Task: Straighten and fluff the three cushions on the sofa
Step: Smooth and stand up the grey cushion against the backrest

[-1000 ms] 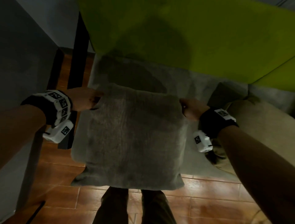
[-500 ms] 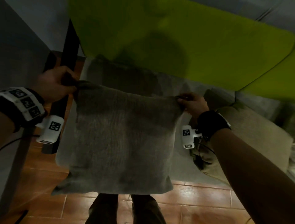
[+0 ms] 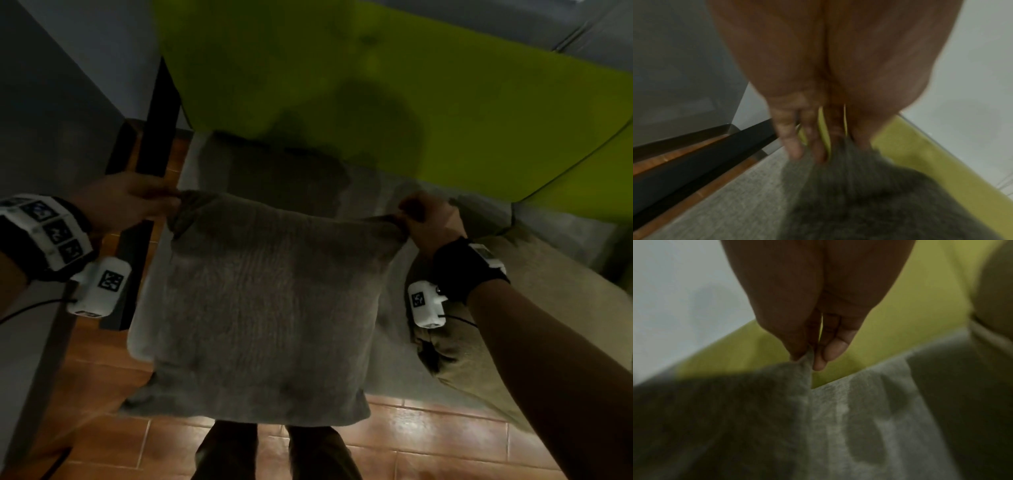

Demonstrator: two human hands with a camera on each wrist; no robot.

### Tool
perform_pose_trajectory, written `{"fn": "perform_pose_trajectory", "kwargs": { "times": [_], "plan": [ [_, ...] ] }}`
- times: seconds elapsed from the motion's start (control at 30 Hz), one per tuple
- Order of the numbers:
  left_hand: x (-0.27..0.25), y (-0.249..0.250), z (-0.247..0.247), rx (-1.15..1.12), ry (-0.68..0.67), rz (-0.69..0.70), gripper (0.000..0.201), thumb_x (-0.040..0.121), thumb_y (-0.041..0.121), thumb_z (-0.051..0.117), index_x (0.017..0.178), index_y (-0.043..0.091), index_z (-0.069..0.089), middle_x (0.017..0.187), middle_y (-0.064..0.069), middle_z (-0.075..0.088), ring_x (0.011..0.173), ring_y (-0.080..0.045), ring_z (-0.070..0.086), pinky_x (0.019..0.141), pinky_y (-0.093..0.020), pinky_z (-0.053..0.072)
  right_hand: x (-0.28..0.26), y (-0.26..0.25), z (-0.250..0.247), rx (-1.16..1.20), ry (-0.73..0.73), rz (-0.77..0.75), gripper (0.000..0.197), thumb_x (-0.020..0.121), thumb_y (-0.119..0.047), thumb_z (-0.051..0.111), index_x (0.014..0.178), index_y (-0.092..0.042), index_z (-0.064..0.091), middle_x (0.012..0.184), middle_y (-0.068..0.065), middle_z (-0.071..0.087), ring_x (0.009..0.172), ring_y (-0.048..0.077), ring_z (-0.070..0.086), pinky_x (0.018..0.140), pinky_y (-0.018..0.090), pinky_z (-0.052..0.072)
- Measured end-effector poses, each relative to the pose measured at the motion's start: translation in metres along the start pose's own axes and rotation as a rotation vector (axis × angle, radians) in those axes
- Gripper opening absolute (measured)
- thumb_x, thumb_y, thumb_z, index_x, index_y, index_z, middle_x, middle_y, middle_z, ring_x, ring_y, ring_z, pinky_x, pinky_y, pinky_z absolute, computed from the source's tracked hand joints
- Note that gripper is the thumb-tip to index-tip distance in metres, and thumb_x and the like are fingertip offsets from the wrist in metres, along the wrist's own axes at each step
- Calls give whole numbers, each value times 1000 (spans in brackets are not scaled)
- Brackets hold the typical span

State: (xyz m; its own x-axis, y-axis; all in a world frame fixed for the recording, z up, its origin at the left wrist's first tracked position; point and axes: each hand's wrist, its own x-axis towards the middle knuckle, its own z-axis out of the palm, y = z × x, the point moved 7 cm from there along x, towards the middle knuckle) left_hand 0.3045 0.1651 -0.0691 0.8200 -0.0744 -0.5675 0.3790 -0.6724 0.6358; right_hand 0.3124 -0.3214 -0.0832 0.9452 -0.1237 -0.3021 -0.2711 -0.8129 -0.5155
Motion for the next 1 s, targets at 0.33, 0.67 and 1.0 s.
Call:
{"fn": "perform_pose_trajectory", "kwargs": {
  "times": [0.33,0.67,1.0],
  "plan": [
    [-9,6,-23,105,251,9,23,80,30,79,95,30,62,104,-4,65,100,-26,63,88,-40,52,-2,-1,-3,53,27,-34,17,92,-27,73,107,-22,71,100,4,75,97,21,69,86,32,52],
    [-14,-1,0,267,-11,-118,14,82,31,73,96,30,70,96,6,68,93,-20,65,78,-32,49,-3,-2,-5,-2,-110,-73,23,89,-25,77,109,-35,72,112,6,75,110,27,69,97,39,53],
    [-5,12,-16,181,327,-8,22,89,20,67,110,27,70,110,-8,69,105,-29,63,87,-36,50,1,-11,-6,-55,-55,-55,18,94,-22,69,113,-22,70,101,5,72,105,28,68,84,29,46]
  ]
}}
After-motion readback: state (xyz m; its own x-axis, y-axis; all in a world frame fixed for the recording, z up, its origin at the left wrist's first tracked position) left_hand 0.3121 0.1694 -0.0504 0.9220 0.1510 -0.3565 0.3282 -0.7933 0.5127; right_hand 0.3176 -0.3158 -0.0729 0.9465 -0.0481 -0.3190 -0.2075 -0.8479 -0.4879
